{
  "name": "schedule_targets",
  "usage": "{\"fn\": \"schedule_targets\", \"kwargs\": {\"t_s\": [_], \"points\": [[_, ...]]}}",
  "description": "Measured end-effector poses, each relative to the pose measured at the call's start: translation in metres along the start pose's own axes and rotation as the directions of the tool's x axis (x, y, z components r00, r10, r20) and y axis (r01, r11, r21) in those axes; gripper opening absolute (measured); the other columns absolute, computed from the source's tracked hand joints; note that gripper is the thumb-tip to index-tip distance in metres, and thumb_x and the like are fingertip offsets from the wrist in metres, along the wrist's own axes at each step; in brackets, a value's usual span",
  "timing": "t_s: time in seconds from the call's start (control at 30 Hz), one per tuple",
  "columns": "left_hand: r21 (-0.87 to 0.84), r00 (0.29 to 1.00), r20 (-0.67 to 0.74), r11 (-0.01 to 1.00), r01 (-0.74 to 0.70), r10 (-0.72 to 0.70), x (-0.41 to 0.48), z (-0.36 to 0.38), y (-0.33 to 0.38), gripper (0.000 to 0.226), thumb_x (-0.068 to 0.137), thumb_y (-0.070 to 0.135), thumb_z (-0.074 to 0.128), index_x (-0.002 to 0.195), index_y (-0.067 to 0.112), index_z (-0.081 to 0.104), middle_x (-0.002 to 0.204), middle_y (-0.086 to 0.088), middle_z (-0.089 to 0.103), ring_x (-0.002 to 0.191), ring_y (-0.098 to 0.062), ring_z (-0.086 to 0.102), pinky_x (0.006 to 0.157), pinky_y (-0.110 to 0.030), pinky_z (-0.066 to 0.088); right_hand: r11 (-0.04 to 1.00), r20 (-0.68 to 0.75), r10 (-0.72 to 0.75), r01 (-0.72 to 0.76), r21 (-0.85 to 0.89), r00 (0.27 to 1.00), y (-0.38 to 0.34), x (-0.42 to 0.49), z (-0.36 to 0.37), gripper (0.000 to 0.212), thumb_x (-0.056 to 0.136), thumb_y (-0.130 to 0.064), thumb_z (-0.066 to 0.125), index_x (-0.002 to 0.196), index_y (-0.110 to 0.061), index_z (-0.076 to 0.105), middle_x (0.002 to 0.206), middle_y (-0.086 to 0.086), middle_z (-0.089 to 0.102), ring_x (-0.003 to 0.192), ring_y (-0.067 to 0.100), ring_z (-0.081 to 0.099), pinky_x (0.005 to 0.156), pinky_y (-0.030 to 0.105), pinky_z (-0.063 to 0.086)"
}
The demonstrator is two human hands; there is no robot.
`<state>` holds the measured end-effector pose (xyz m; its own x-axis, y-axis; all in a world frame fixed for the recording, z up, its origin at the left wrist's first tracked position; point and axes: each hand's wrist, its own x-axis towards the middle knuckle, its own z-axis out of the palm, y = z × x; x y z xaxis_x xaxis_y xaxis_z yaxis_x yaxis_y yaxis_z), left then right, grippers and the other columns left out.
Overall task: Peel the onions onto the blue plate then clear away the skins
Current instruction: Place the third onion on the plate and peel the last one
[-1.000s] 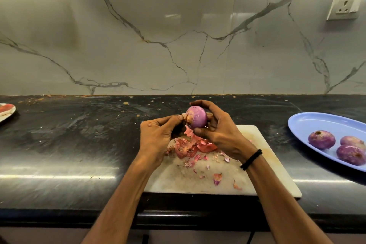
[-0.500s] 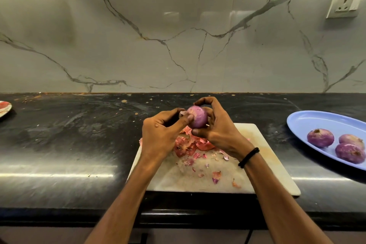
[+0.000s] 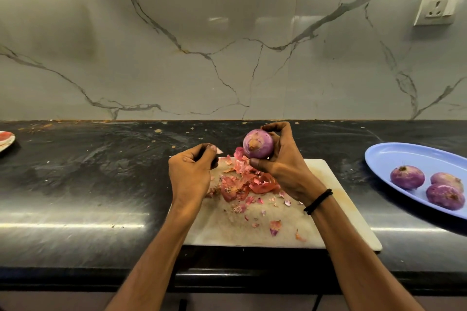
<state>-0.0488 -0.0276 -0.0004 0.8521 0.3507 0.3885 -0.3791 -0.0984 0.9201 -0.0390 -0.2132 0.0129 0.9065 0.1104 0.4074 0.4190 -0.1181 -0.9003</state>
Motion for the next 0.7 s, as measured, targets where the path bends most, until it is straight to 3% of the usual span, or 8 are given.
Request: {"fn": "schedule_targets", "kwargs": {"t_s": [0.07, 0.13, 0.2, 0.23, 0.37, 0.5, 0.6, 0.7], "points": [[0.206, 0.999, 0.028, 0.978, -0.038, 0.033, 0.002, -0.002, -0.007, 0.023, 0.088, 0.019, 0.073, 0.08, 0.04, 0.076, 0.075, 0.003, 0.076, 0.065, -0.015, 0.07, 0.068, -0.047, 0.061, 1.0, -0.013, 0.003, -0.003, 0.019, 1.0, 0.001, 0.0, -0.001, 0.071, 0.073, 0.009, 0.079, 0.113, -0.029, 0.036, 0.124, 0.011, 0.057, 0.115, 0.025, 0.062, 0.096, 0.048, 0.055], [0.353, 0.996, 0.09, 0.934, -0.057, 0.026, 0.001, -0.002, -0.009, 0.023, 0.085, 0.016, 0.074, 0.1, 0.034, 0.077, 0.098, 0.008, 0.077, 0.08, -0.004, 0.07, 0.079, -0.039, 0.061, 1.0, -0.015, 0.004, -0.005, -0.008, 1.0, 0.003, 0.001, 0.0, 0.072, 0.072, 0.007, 0.081, 0.113, -0.03, 0.035, 0.124, 0.009, 0.057, 0.115, 0.024, 0.062, 0.097, 0.046, 0.055], [0.429, 0.987, 0.143, 0.894, -0.127, 0.072, 0.001, -0.001, -0.009, 0.03, 0.084, 0.017, 0.075, 0.11, 0.031, 0.076, 0.117, 0.007, 0.07, 0.101, -0.004, 0.065, 0.093, -0.031, 0.054, 0.999, -0.022, 0.001, -0.002, -0.037, 1.0, 0.004, 0.002, 0.0, 0.074, 0.071, 0.004, 0.084, 0.114, -0.031, 0.035, 0.125, 0.009, 0.057, 0.116, 0.024, 0.062, 0.096, 0.045, 0.055], [0.422, 0.982, 0.156, 0.891, -0.168, 0.111, 0.0, -0.001, -0.007, 0.028, 0.084, 0.02, 0.076, 0.11, 0.03, 0.076, 0.12, 0.006, 0.067, 0.105, -0.003, 0.062, 0.094, -0.027, 0.052, 0.999, -0.025, -0.005, 0.004, -0.046, 1.0, 0.005, 0.003, 0.0, 0.075, 0.07, 0.003, 0.085, 0.115, -0.031, 0.035, 0.125, 0.008, 0.058, 0.116, 0.023, 0.062, 0.096, 0.044, 0.055], [0.247, 0.962, 0.16, 0.934, -0.256, 0.222, -0.005, 0.004, 0.003, 0.024, 0.082, 0.032, 0.079, 0.105, 0.024, 0.077, 0.113, 0.006, 0.066, 0.096, 0.009, 0.061, 0.075, -0.007, 0.049, 0.995, -0.047, -0.043, 0.039, -0.09, 0.998, 0.004, 0.003, 0.002, 0.075, 0.068, 0.003, 0.086, 0.112, -0.033, 0.036, 0.125, 0.005, 0.055, 0.117, 0.021, 0.06, 0.094, 0.036, 0.057], [0.08, 0.94, 0.223, 0.956, -0.282, 0.258, -0.008, 0.007, 0.006, 0.035, 0.081, 0.028, 0.078, 0.114, 0.016, 0.075, 0.11, 0.002, 0.072, 0.094, -0.001, 0.069, 0.08, -0.019, 0.057, 0.978, -0.023, -0.098, 0.092, -0.189, 0.995, 0.004, 0.001, 0.005, 0.077, 0.066, -0.004, 0.09, 0.119, -0.03, 0.04, 0.125, -0.004, 0.053, 0.116, 0.02, 0.059, 0.092, 0.035, 0.057], [0.024, 0.941, 0.245, 0.968, -0.248, 0.235, -0.007, 0.006, 0.003, 0.026, 0.083, 0.017, 0.077, 0.109, 0.013, 0.076, 0.099, 0.001, 0.077, 0.091, -0.011, 0.073, 0.082, -0.032, 0.06, 0.964, 0.02, -0.128, 0.129, -0.232, 0.992, 0.004, 0.0, 0.007, 0.076, 0.065, -0.004, 0.09, 0.121, -0.029, 0.045, 0.123, -0.01, 0.053, 0.115, 0.017, 0.058, 0.089, 0.03, 0.058], [-0.04, 0.958, 0.242, 0.988, -0.149, 0.154, -0.005, 0.004, 0.003, 0.023, 0.086, 0.01, 0.075, 0.109, 0.009, 0.075, 0.094, 0.0, 0.078, 0.085, -0.015, 0.075, 0.078, -0.03, 0.061, 0.964, 0.013, -0.144, 0.144, -0.224, 0.989, 0.005, 0.0, 0.008, 0.077, 0.064, -0.008, 0.092, 0.125, -0.025, 0.049, 0.125, -0.007, 0.057, 0.116, 0.016, 0.059, 0.09, 0.028, 0.057]]}}
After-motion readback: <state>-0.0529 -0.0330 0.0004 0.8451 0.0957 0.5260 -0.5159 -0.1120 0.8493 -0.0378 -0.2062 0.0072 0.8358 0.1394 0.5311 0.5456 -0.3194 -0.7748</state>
